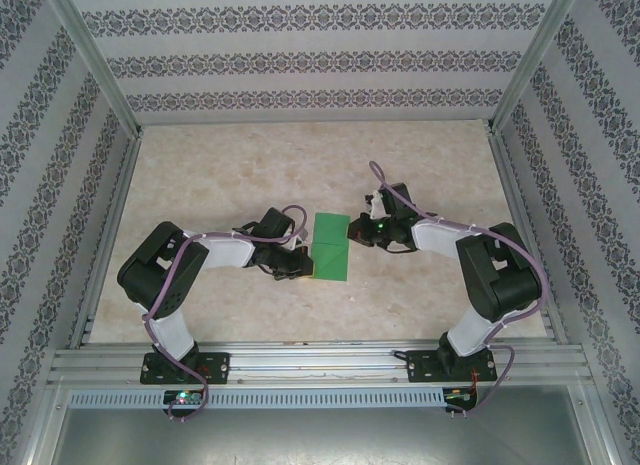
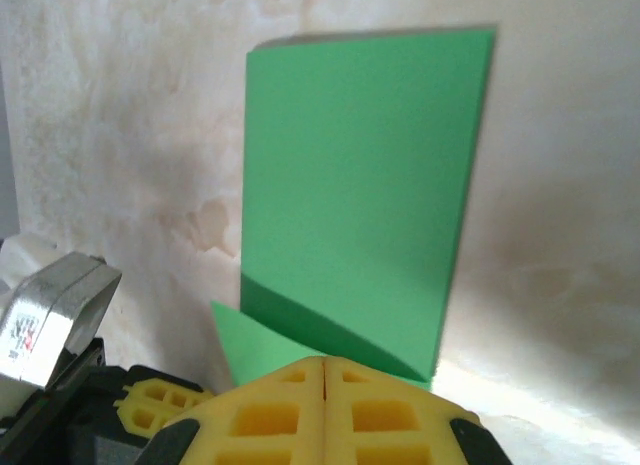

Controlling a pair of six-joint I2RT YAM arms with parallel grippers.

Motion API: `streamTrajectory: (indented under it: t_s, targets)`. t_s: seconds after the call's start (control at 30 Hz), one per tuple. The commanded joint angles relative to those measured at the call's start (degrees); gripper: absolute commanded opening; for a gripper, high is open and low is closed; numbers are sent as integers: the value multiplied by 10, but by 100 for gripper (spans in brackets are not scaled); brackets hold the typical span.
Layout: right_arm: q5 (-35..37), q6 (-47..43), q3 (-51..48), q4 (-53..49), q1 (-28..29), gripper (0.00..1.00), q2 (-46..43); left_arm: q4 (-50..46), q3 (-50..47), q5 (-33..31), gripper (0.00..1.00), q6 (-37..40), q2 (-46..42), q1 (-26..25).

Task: Fold a paper plane with a square sheet of paper (fold left side to right side)
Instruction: Fold the triangle a second time at the center of the table.

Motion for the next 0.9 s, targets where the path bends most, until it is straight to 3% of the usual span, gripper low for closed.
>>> streamTrajectory:
  t_s: [0.0, 0.23, 0.87]
  targets:
    - [-22, 21, -12, 27, 30, 0, 11, -64, -20, -53, 0, -5, 32, -6]
    - [-3, 32, -1, 43, 52, 0, 58, -62, -12, -47, 0, -8, 27, -6]
    - [42, 20, -1, -39, 47, 0, 92, -116, 93, -3, 0, 9, 0, -17]
